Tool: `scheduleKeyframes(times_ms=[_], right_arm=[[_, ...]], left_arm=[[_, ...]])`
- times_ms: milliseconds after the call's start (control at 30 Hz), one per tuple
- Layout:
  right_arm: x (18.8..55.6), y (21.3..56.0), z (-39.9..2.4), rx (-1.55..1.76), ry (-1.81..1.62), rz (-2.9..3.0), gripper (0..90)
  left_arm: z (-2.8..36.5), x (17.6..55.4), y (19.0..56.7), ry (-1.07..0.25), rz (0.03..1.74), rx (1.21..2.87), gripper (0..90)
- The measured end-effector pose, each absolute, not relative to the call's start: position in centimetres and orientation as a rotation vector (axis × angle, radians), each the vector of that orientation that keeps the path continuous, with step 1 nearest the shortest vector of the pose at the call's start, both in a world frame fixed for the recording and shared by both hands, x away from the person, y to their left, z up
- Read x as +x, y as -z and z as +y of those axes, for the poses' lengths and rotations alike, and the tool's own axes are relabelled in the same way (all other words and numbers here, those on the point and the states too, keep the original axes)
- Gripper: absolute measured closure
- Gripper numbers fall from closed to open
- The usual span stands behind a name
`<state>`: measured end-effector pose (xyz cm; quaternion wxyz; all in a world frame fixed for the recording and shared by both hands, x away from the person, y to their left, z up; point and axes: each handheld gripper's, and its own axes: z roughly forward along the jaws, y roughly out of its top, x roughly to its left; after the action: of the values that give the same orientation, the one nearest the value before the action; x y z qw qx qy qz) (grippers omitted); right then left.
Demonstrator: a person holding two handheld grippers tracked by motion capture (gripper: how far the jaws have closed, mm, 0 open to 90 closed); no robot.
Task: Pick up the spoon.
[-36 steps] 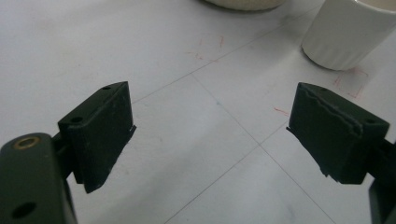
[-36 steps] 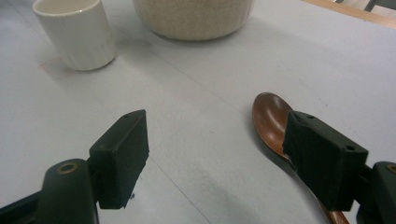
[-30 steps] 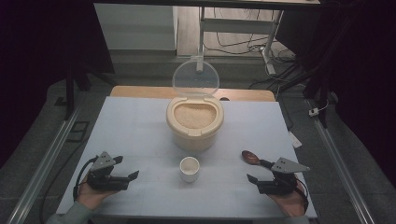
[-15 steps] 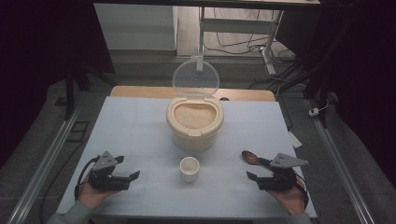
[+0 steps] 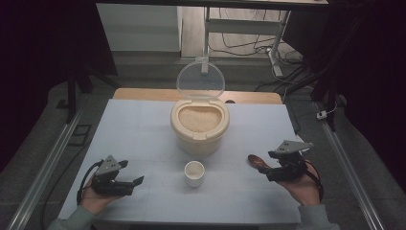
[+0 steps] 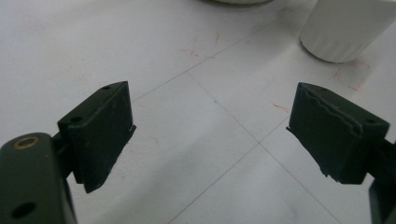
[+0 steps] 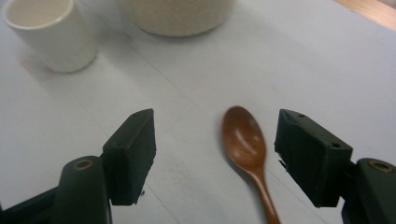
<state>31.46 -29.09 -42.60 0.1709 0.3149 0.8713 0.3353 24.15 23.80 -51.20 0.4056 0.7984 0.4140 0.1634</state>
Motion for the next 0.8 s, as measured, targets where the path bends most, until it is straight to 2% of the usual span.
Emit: scheduleKeyframes(times_ms=[333, 800], right_arm=[[33.3, 42.3, -31.9, 0.982, -0.832, 2.491, 29.2], [34.7, 44.7, -33.7, 1.026, -0.602, 2.58, 32.7]], left_arm=[[23.7, 24.2, 51.3, -0.414, 1.045, 2.024, 13.8], [23.8, 24.2, 51.4, -0.415, 1.041, 2.035, 13.8]])
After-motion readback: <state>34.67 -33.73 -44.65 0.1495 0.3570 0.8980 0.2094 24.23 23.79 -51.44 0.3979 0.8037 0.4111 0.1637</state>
